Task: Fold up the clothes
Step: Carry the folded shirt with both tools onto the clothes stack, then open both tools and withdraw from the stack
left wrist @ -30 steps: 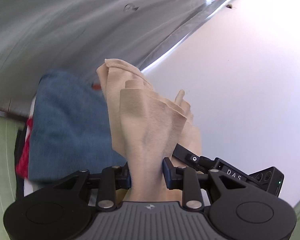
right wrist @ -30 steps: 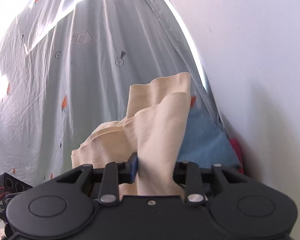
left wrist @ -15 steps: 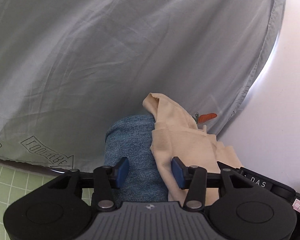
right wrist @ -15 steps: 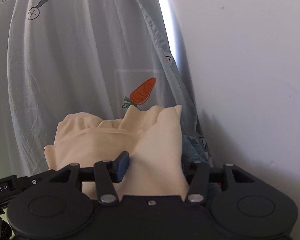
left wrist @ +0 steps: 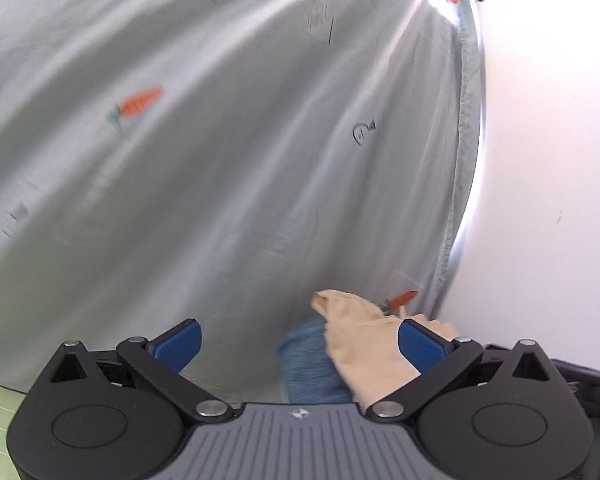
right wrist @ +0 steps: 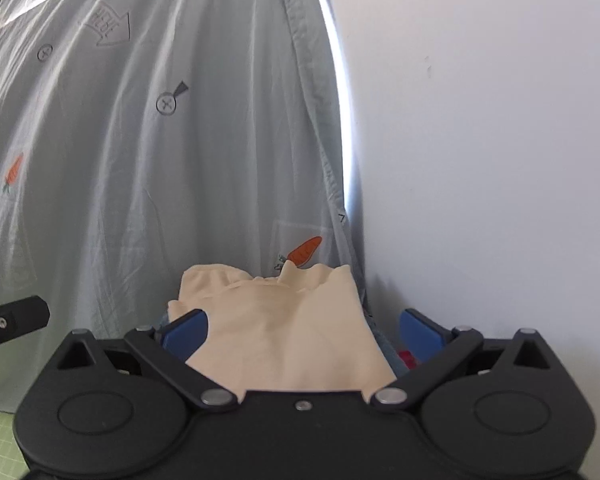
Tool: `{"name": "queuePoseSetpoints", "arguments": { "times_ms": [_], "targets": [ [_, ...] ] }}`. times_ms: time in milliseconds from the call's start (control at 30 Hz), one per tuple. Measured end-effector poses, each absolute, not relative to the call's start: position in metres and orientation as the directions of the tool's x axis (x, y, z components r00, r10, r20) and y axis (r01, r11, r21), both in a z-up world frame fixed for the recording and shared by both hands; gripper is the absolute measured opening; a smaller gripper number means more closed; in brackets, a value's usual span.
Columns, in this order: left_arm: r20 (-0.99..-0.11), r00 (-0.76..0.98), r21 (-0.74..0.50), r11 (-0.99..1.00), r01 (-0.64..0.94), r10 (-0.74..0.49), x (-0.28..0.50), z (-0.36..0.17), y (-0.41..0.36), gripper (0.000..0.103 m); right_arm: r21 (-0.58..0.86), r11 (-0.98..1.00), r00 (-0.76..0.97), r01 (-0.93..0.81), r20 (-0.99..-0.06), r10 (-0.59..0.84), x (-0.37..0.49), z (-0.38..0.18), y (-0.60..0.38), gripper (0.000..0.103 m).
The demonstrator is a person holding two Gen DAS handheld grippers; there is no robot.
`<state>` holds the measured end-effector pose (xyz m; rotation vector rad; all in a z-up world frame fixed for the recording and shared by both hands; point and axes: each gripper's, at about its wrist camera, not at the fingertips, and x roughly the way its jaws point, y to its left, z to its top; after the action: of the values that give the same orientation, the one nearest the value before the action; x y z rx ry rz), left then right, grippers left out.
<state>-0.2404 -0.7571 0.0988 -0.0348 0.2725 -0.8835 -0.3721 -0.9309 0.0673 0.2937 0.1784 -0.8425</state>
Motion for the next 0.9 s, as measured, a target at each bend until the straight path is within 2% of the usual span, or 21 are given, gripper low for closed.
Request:
{"name": "queuePoseSetpoints", "arguments": {
  "times_ms": [167,267,500,900],
  "targets": [
    [-0.225,0.591,-0.142,0.626,0.767,-0.775,-0.28,0.103,-0.704,0.103,0.181,0.601,0.625,0.779,-0.315,-0.715,-0.422,0.075,-0.866,0.103],
    [-0.273,0.54,-0.16,0.591,0.791,-0.796,-0.3,0.096,-0.677,0.103,0.137,0.587,0.596,0.798,-0.334,-0.731,-0.448,0.073,-0.832,0.103],
    [-0.381,0.492,-0.098,0.564,0.82,-0.783,-0.343,0.066,-0.631,0.103,0.075,0.545,0.526,0.835,-0.402,-0.75,-0.492,0.056,-0.769,0.103],
    [-0.441,0.48,-0.102,0.573,0.813,-0.759,-0.382,0.045,-0.579,0.103,0.056,0.575,0.521,0.817,-0.502,-0.691,-0.529,0.021,-0.718,0.103]
  ]
}}
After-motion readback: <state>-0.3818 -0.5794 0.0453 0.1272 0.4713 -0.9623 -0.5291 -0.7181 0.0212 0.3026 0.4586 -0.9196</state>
